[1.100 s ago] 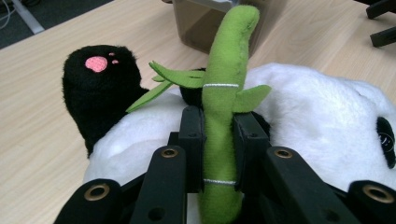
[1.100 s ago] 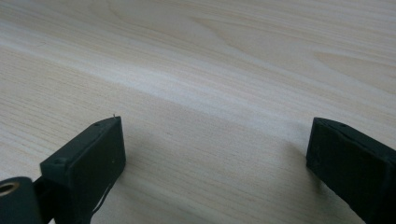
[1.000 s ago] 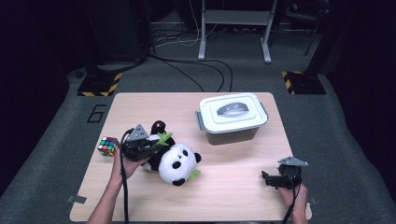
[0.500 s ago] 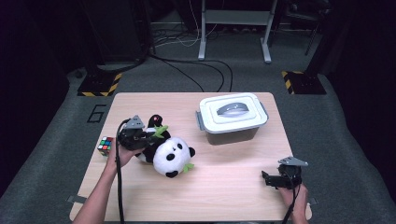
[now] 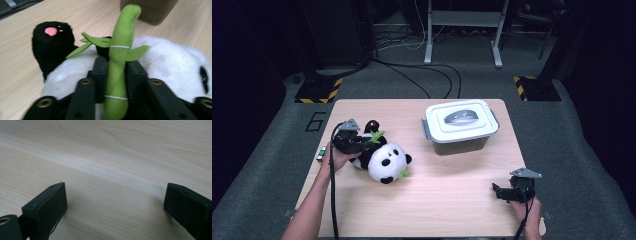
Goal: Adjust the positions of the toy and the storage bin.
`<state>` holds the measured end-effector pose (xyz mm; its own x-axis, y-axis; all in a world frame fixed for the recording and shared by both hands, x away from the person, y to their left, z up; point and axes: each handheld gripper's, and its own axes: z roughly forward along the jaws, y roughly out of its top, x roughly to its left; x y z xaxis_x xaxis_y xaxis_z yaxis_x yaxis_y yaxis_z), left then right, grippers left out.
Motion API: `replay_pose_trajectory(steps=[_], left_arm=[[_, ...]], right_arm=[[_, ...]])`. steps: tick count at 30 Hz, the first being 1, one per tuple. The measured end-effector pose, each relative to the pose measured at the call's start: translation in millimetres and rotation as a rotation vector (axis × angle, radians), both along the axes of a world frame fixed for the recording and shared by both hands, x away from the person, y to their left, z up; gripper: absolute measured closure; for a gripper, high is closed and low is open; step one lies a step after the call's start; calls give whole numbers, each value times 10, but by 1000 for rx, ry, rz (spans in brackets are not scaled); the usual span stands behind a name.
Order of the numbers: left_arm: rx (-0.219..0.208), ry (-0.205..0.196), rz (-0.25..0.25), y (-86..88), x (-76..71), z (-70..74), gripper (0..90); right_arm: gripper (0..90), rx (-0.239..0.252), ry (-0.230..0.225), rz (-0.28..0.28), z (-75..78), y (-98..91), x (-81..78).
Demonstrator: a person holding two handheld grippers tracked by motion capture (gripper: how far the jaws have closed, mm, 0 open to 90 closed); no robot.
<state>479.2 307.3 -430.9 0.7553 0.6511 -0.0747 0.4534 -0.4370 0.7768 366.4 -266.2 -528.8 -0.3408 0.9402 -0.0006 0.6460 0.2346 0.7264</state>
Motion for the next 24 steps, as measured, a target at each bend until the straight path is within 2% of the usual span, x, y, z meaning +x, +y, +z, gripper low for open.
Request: replay_pose_trajectory(steps=[1,3,4,8,10,13,15,16,18,20,21,24], left_arm=[[-8,-2,15,-13,-27,16,571],[-10,-13,44,-32,-85,64,465],[-21,-23,74,-39,-125,102,423],[-66,-33,124,-64,-246,224,291],[-58,-54,150,-117,-321,284,269],[-74,-53,164,-208,-411,342,205],[-59,-48,174,-301,-461,350,195],[-57,-45,176,-347,-485,342,182],[-23,-46,178,-448,-550,313,177],[-18,-42,180,-486,-571,294,176],[7,-28,190,-594,-628,225,173],[4,-10,210,-705,-686,109,173]], right_arm=[[40,0,-1,1,0,0,0],[40,1,0,0,0,-1,0],[40,0,0,1,0,0,0],[40,0,0,0,0,0,0],[40,0,0,1,0,-1,0],[40,0,0,1,0,-1,0],[40,0,0,1,0,-1,0],[40,0,0,1,0,0,0],[40,0,0,0,0,0,0],[40,0,0,1,0,0,0],[40,1,0,1,0,-1,1],[41,3,1,1,0,-2,1]])
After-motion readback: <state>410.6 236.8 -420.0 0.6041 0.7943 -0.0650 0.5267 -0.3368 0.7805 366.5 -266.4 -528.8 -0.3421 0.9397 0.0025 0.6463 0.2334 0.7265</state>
